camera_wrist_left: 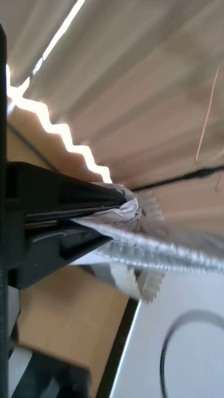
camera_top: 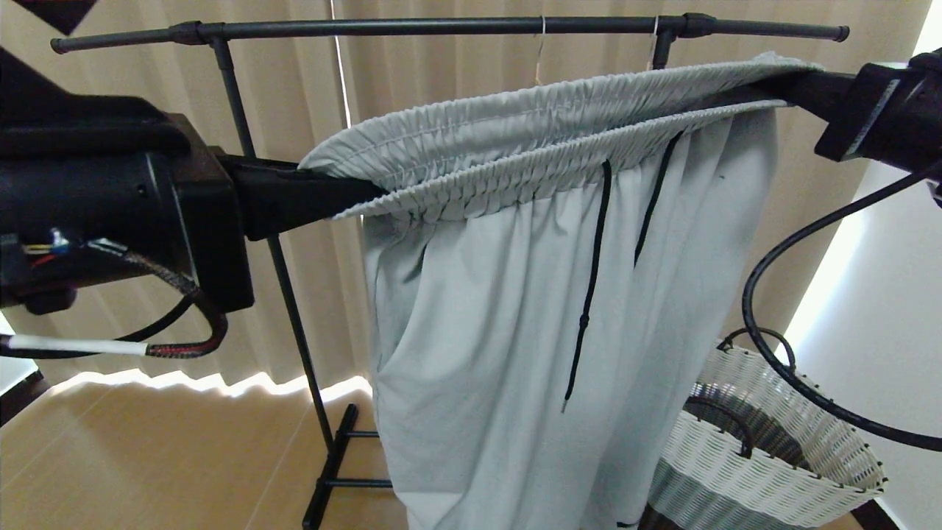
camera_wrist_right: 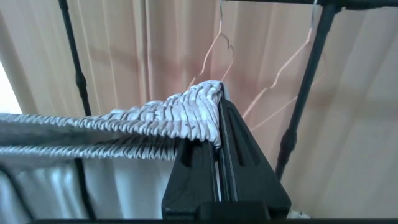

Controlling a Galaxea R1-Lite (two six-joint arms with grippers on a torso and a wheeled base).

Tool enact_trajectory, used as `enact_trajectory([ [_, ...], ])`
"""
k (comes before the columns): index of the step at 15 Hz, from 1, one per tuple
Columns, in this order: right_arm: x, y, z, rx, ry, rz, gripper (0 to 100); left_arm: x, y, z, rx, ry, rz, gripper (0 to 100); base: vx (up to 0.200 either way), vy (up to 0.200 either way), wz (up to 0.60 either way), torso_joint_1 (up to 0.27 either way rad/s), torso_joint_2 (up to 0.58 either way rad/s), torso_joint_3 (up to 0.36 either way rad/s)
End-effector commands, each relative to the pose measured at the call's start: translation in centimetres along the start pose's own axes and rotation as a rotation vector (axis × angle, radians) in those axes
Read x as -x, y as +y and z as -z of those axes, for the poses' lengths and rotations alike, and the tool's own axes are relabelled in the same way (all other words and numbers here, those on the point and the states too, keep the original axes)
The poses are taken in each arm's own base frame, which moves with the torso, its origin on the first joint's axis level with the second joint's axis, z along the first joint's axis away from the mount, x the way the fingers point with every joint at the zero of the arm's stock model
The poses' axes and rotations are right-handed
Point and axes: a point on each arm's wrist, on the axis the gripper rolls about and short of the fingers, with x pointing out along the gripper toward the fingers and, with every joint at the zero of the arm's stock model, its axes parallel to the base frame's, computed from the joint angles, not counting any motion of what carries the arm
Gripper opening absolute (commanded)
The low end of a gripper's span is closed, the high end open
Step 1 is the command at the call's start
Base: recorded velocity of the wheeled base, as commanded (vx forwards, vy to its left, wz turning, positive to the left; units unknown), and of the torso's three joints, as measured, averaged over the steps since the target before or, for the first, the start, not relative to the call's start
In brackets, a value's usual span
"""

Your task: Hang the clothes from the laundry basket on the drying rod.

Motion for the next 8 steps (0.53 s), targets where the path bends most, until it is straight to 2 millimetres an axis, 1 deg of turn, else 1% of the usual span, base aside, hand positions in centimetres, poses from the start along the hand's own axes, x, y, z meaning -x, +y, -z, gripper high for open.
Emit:
enact_trajectory([
  [1,2.5,0.2,-1.3,0.001,-0.025,-0.006,0,-1.7,0.6,-0.4,0.002,0.009,-0.055,0,0.0,0.0,0.0,0.0,0.0,0.0],
  [3,4.4,0.3,-1.4,-0.001,0.015,-0.008,0,-3.2,1.2,-1.0,0.001,-0.011,-0.151,0,0.0,0.0,0.0,0.0,0.0,0.0],
  [4,5.2,0.4,-1.3,-0.001,0.028,-0.009,0,-4.0,1.5,-1.0,0.001,-0.017,-0.192,0,0.0,0.0,0.0,0.0,0.0,0.0],
  [5,5.8,0.4,-1.2,-0.002,0.034,-0.008,0,-4.5,2.0,-1.1,0.001,-0.027,-0.225,0,0.0,0.0,0.0,0.0,0.0,0.0],
  [6,5.9,0.4,-1.1,-0.002,0.037,-0.008,0,-4.7,2.1,-1.1,0.001,-0.029,-0.233,0,0.0,0.0,0.0,0.0,0.0,0.0],
  [7,6.8,0.4,-0.6,-0.002,0.06,-0.01,0,-5.9,2.5,-1.6,0.01,-0.075,-0.26,0,0.0,0.0,0.0,0.0,0.0,0.0],
  [8,7.1,0.5,-0.3,-0.001,0.071,-0.013,0,-6.5,2.7,-1.8,0.021,-0.1,-0.271,0,0.0,0.0,0.0,0.0,0.0,0.0],
])
